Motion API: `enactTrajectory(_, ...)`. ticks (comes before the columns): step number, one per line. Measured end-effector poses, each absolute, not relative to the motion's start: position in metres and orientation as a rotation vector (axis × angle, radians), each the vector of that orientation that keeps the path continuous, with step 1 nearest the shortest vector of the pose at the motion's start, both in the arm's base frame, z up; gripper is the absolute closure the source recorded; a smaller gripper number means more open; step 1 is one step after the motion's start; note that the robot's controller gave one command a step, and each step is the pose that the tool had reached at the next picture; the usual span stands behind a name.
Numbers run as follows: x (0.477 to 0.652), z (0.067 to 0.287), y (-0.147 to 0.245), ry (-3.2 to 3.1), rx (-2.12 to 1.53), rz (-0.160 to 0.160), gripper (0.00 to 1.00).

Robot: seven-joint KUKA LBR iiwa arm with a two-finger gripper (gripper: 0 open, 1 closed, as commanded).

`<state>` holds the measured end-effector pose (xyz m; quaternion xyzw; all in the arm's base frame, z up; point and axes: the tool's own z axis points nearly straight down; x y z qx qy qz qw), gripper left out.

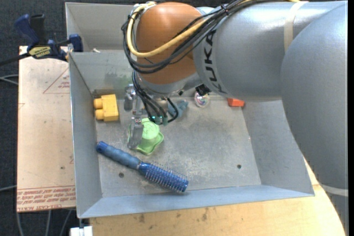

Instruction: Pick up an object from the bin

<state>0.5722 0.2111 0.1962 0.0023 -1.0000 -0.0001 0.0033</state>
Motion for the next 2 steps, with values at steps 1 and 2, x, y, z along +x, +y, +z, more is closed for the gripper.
enactTrajectory(1, 0.516, 0.067, 0.207, -3.127, -0.259, -0.001, 0.0)
enactTrajectory(2, 0.497, 0.101, 0.225, -3.122, -0.36, -0.003, 0.0)
